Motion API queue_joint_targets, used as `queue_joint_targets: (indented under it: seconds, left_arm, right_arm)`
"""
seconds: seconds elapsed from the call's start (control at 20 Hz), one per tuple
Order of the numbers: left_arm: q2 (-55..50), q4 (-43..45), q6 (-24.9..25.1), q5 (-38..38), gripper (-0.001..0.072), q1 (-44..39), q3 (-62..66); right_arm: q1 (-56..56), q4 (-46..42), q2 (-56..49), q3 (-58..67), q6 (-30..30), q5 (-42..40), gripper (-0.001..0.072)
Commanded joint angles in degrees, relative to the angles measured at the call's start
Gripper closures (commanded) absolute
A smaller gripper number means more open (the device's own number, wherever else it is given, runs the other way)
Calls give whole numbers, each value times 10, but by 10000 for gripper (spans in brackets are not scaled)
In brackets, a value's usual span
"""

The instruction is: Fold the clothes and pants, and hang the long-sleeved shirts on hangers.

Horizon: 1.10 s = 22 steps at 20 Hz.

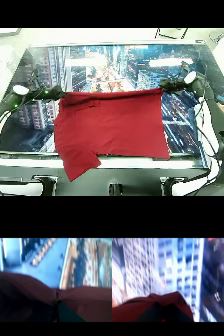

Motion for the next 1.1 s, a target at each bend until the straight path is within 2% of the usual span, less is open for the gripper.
queue_joint_targets:
  seconds: [0.0, 0.25, 0.4, 0.45, 0.55, 0.6, 0.65, 0.75, 0.85, 1.05]
  left_arm:
    - [-52, -6, 2, 114, 680, -9, 56]
    - [-99, -6, 10, 130, 680, -43, 68]
    - [-99, -6, 12, 107, 680, -43, 74]
    - [-91, -5, 20, 66, 679, -33, 86]
    - [-72, 1, 61, -75, 680, -3, 117]
    - [-61, 12, 66, -147, 680, 10, 123]
    - [-52, 28, 63, -205, 680, 21, 122]
    - [-50, 87, 15, -313, 680, 30, 118]
    - [-51, 125, -14, -344, 680, 30, 87]
    - [-51, 115, -18, -344, 680, 22, 28]
  right_arm:
    - [0, 19, -16, -4, 43, -192, 670]
    - [0, 18, -49, -4, 52, -135, 670]
    - [-7, 17, -43, 2, 62, -82, 669]
    - [-15, 18, -34, 10, 60, -51, 669]
    - [-38, 19, -8, 29, 54, 48, 668]
    - [-47, 17, 6, 31, 25, 107, 668]
    - [-47, 1, 15, 31, -4, 168, 668]
    - [-42, -58, 16, 22, -9, 280, 668]
    - [-41, -64, 16, -13, -14, 296, 668]
    - [-42, -55, 14, -56, -37, 264, 668]
